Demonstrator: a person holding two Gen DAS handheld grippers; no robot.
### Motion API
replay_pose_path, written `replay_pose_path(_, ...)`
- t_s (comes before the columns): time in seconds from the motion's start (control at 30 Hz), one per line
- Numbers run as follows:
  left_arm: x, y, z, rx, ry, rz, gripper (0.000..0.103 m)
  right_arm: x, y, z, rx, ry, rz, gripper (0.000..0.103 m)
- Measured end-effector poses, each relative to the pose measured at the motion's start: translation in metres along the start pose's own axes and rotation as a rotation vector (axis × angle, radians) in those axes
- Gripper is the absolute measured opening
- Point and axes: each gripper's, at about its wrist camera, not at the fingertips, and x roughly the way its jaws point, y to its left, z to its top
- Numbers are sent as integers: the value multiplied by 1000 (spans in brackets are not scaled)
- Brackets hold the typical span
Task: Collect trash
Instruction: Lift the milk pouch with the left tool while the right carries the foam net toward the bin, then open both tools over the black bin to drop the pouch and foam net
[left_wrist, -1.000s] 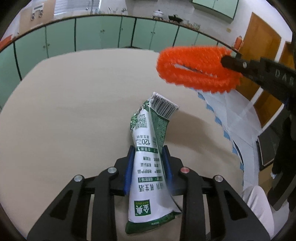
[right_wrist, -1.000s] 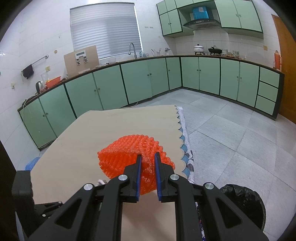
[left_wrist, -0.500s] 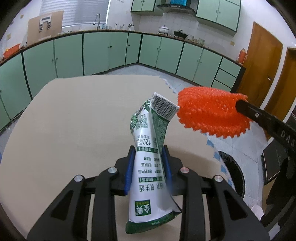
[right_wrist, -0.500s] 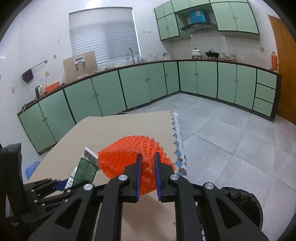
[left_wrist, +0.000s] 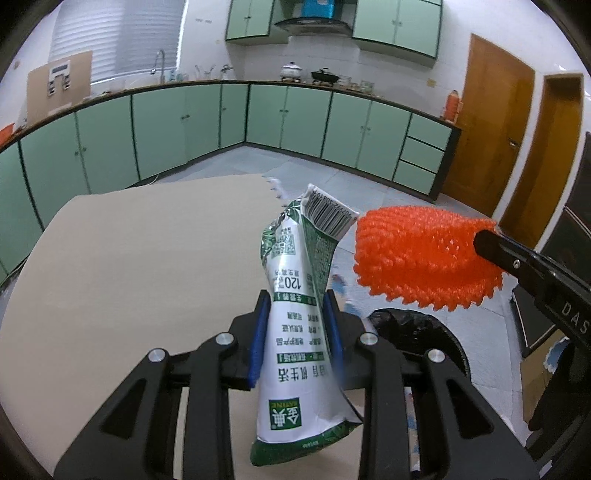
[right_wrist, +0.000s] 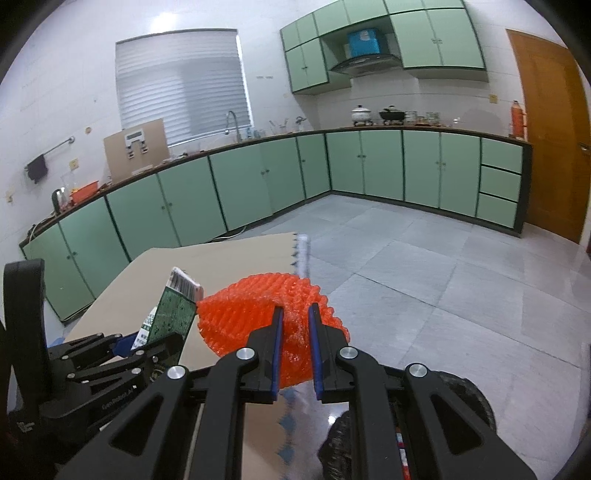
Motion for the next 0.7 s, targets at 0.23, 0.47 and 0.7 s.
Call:
replay_pose_path(0.23,12,-45,-3,51,8,-58,28,-20,-41,-11,36,-2,-74,13)
replay_pose_path(0.47,31,-106,-13,115,34,-153,28,-37,-87,-25,77,7,-169,13)
replay_pose_path(0.7,60,-161,-31,171,67,-235,28,-38,-132,-48,114,49,-259,13)
